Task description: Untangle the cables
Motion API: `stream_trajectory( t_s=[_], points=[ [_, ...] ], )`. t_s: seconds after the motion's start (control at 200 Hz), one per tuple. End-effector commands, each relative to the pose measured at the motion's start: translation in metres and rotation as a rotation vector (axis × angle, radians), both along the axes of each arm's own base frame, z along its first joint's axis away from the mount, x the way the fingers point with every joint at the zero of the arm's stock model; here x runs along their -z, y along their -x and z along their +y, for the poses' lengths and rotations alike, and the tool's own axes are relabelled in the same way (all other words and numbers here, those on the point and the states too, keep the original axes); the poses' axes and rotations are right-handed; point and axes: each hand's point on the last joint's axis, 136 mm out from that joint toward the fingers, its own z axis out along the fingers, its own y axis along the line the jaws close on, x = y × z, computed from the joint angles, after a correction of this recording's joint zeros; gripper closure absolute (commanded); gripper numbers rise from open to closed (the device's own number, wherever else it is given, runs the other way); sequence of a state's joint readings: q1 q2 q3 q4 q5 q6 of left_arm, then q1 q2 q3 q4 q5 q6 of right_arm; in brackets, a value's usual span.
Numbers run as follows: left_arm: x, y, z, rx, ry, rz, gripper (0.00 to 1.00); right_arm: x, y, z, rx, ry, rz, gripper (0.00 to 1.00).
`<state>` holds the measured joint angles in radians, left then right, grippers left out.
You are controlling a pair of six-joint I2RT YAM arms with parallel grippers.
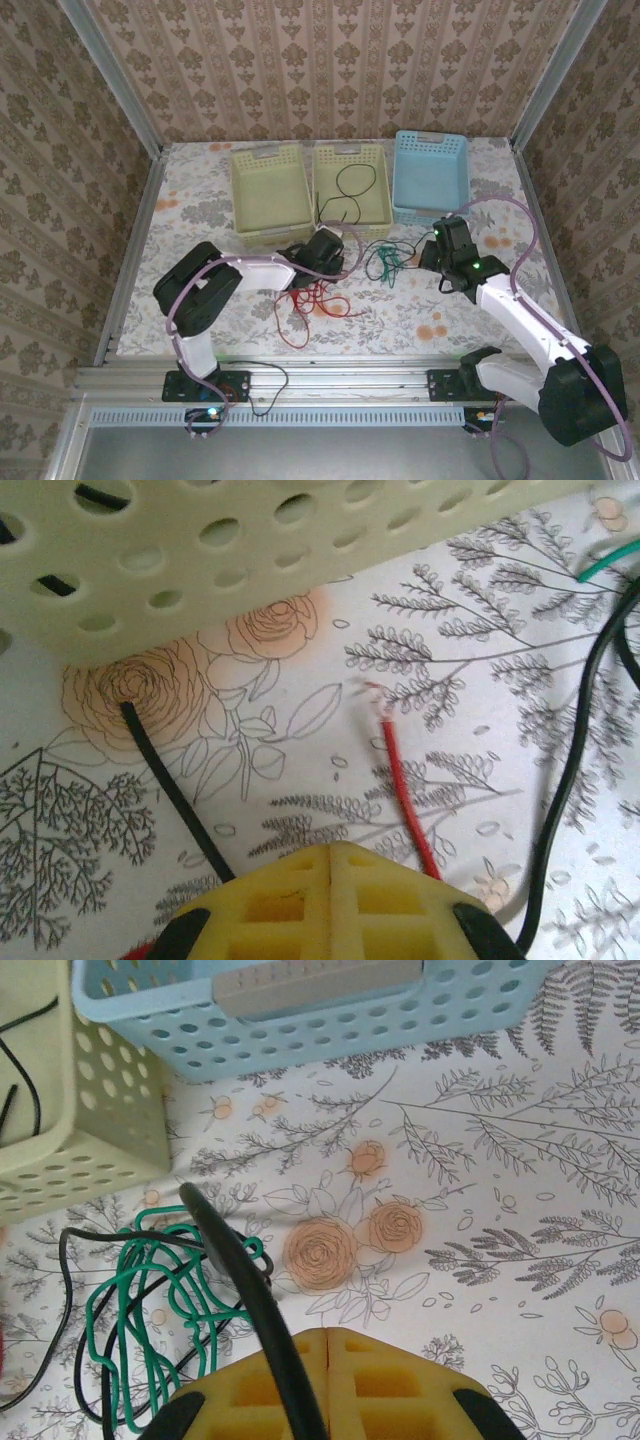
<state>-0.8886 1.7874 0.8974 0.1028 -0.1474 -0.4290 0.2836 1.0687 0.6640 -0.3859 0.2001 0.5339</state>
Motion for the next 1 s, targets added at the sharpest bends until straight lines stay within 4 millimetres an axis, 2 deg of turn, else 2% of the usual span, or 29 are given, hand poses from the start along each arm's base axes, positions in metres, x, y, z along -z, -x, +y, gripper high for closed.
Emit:
stream_trajectory(
  t_s=[0.0,0.095,0.175,0.24,0.3,0.435,0.61,0.86,0.955,0.995],
  points=[
    [-0.031,0.005,-0.02,0.085,0.116,-0.037,0.89,0.012,0.005,0.009,-0.053,-0.032,0.04,1.0],
    [-0.054,0.009,-0.045,0.176,0.222,-0.044,0.68,0.021,0.007,0.026,-0.131,-0.08,0.079,1.0],
    [-0.069,0.011,-0.068,0.257,0.292,-0.022,0.6,0.03,0.011,0.032,-0.163,-0.093,0.119,1.0],
    [-0.077,0.015,-0.09,0.33,0.338,0.009,0.58,0.037,0.013,0.032,-0.168,-0.088,0.147,1.0],
    [-0.076,0.019,-0.106,0.388,0.328,0.03,0.52,0.042,0.015,0.033,-0.172,-0.087,0.164,1.0],
    [-0.068,0.015,-0.132,0.423,0.33,0.095,0.43,0.045,0.017,0.037,-0.192,-0.093,0.175,1.0],
    [-0.036,0.004,-0.14,0.376,0.217,0.188,0.44,0.043,0.017,0.036,-0.192,-0.086,0.166,1.0],
    [-0.008,0.005,-0.13,0.33,0.062,0.181,0.47,0.041,0.018,0.034,-0.194,-0.076,0.155,1.0],
    [-0.005,0.002,-0.134,0.323,0.08,0.173,0.55,0.041,0.018,0.034,-0.196,-0.076,0.156,1.0],
    [-0.004,0.002,-0.136,0.325,0.093,0.17,0.64,0.04,0.017,0.034,-0.194,-0.075,0.155,1.0]
  ],
)
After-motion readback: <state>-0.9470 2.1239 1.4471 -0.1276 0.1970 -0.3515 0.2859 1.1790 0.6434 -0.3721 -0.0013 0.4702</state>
